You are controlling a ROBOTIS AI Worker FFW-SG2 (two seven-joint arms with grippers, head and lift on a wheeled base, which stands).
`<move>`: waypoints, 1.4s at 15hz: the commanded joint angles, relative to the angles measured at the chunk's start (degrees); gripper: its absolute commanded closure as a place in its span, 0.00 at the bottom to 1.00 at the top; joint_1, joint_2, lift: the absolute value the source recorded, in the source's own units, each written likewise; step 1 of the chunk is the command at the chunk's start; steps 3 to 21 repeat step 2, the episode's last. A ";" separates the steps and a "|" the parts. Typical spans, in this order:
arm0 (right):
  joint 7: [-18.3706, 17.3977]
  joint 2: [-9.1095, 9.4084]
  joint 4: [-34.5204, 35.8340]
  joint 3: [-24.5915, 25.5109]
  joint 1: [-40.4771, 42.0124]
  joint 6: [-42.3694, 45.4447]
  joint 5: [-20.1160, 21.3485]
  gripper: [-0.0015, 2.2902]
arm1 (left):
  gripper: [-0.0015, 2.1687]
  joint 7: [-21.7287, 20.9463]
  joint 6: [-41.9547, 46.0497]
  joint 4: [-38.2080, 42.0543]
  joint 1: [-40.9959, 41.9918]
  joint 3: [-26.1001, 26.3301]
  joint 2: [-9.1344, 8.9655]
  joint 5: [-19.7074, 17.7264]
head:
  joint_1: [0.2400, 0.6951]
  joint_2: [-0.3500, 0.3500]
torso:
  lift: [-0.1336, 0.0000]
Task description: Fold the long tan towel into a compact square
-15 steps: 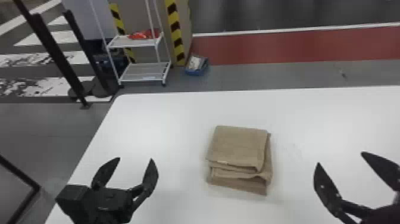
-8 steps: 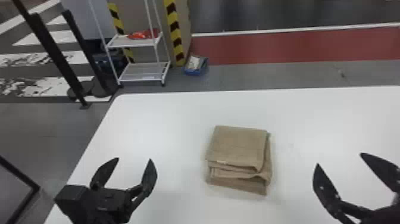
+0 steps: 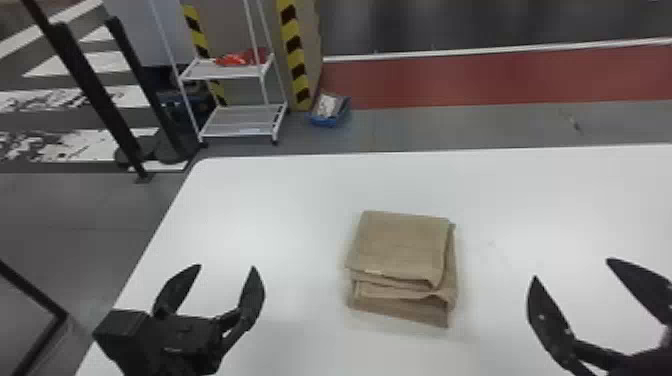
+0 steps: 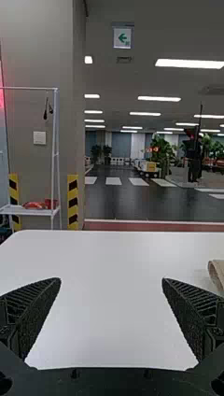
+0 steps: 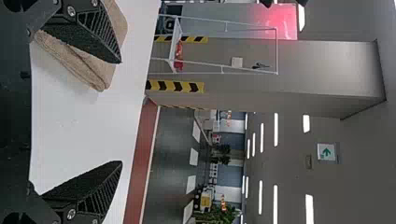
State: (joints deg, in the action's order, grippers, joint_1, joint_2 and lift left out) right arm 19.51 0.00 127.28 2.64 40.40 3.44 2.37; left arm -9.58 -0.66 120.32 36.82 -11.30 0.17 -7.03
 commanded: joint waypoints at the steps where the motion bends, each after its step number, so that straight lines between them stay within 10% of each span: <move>1: 0.00 0.05 0.16 0.00 0.21 0.64 0.00 0.05 | 0.04 0.00 0.00 0.09 0.01 -0.04 -0.32 0.00 | 1.00 0.75 | 0.07; 21: 0.00 0.05 0.16 0.00 0.29 0.64 0.00 0.05 | 0.04 0.00 -0.18 0.09 0.01 -0.04 -0.32 0.00 | 1.00 0.75 | 0.07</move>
